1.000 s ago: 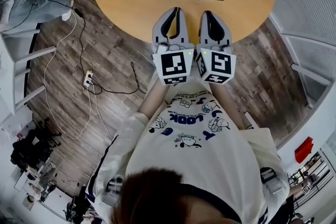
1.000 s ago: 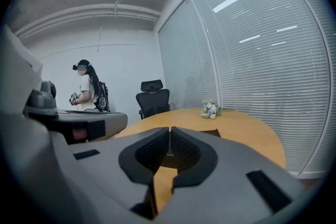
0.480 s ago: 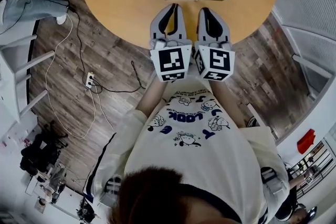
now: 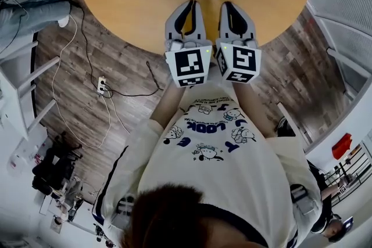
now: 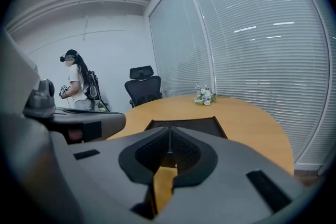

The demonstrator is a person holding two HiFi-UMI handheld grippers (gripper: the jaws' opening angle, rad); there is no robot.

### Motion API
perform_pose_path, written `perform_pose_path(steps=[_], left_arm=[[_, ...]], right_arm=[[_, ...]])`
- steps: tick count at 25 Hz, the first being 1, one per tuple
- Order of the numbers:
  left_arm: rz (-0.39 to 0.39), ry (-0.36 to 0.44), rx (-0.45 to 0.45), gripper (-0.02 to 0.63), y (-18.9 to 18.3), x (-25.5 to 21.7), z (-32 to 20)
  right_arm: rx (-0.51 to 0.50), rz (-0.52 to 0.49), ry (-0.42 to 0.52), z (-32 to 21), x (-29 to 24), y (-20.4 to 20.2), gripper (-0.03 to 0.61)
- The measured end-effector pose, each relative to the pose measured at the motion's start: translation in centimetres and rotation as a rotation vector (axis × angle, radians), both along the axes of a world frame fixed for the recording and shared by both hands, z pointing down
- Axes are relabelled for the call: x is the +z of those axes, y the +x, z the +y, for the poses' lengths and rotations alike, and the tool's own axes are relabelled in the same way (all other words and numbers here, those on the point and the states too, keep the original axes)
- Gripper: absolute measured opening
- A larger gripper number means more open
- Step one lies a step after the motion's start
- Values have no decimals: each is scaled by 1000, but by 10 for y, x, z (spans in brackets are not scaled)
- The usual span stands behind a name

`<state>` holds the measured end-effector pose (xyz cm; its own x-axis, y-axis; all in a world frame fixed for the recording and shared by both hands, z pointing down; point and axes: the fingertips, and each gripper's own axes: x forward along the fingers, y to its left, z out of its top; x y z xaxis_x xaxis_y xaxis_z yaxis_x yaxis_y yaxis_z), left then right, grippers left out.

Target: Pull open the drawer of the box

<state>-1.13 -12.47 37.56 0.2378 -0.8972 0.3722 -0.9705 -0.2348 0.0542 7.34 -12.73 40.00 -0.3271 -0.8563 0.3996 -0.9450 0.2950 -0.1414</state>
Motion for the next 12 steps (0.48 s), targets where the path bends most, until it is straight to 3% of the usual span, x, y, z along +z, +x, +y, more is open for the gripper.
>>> perform_pose_path(steps=[12], left_arm=[[-8, -52, 34, 21, 1, 28, -12]], right_arm=[[26, 6, -73, -7, 32, 4, 32]])
